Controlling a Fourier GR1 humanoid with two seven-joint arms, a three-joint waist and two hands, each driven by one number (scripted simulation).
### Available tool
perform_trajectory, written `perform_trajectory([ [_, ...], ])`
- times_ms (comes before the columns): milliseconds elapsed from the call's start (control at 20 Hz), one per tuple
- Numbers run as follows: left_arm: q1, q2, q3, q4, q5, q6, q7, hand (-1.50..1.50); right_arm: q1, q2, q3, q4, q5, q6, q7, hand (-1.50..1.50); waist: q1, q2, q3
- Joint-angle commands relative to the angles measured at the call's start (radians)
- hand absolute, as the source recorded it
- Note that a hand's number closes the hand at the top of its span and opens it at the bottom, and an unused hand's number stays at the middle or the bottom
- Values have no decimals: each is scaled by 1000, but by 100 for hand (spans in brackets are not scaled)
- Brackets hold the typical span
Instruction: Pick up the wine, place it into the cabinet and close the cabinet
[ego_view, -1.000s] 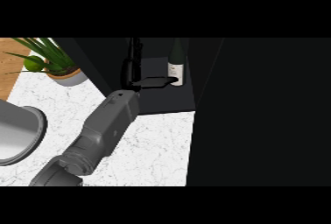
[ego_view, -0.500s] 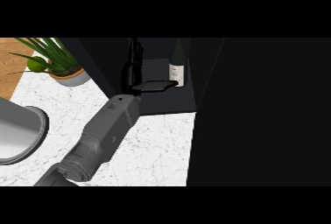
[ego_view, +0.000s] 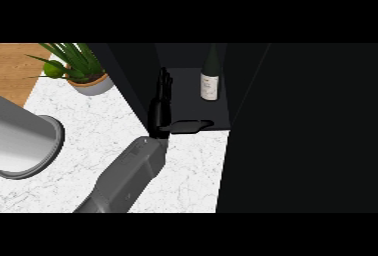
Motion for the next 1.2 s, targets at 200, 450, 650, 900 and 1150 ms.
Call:
perform_trajectory([
  [200, 232, 11, -182, -381, -70, 183, 60, -150, 39, -9, -30, -58, -10, 1, -10, -150, 31, -1, 1],
  [450, 399, 6, -281, -624, -117, 274, 66, -150, 25, -16, -46, -103, -21, -13, 43, -150, 34, -3, 1],
  [650, 469, 124, -301, -858, -152, 367, 194, -150, 80, -34, -76, -104, -50, 23, 7, -150, 33, -3, 1],
  [900, 606, 166, -328, -975, -226, 388, 187, -150, 99, -53, -137, -87, -137, 65, -33, -150, 28, 0, 1],
  [1150, 692, 235, -320, -1097, -227, 305, 193, -150, 57, -14, -15, -110, -47, 25, 52, -150, 28, 1, 0],
])
